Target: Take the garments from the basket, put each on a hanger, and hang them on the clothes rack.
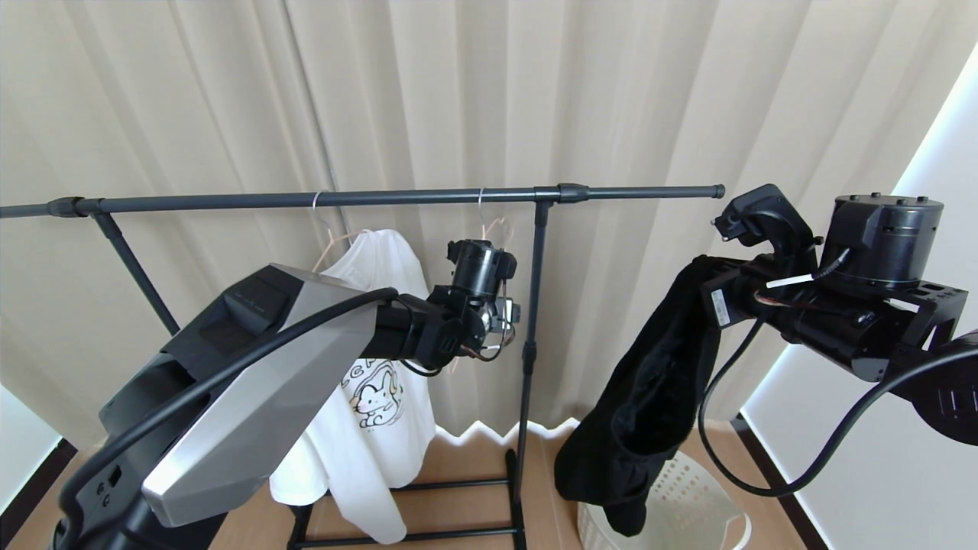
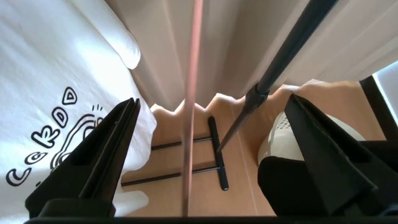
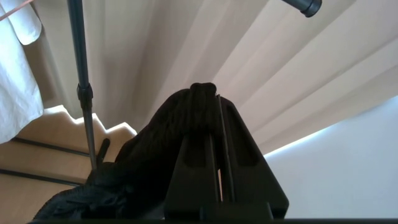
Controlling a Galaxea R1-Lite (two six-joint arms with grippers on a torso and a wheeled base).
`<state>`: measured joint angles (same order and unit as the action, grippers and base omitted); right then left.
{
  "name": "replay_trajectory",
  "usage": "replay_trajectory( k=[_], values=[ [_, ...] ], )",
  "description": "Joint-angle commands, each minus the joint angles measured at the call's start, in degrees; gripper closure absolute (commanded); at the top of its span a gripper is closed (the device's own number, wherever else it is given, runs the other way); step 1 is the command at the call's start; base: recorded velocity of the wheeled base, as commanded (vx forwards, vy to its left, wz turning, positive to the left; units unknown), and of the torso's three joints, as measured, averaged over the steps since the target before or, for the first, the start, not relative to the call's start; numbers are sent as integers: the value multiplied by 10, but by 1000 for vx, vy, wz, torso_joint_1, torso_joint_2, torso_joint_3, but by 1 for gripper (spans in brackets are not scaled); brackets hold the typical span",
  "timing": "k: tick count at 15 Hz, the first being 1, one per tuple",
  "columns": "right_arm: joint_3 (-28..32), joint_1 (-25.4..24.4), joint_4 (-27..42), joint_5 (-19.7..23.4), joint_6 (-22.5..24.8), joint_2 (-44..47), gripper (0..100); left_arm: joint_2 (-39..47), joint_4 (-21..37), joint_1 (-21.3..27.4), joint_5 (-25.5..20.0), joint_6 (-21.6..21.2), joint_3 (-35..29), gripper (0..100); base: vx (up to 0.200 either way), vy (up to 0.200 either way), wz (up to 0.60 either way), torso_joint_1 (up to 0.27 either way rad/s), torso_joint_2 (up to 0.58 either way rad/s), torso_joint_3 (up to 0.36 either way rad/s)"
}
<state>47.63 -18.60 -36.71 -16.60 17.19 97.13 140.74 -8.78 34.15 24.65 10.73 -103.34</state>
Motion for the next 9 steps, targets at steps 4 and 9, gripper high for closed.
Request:
replay_trajectory(
  k=[4,9],
  values=[
    [0,0,0,0,0,1,100,-1,0,5,0,1,1,0,0,0,0,0,0,0],
    [0,0,0,0,0,1,100,-4,-1,0,0,0,-1,0,0,0,0,0,0,0]
  ],
)
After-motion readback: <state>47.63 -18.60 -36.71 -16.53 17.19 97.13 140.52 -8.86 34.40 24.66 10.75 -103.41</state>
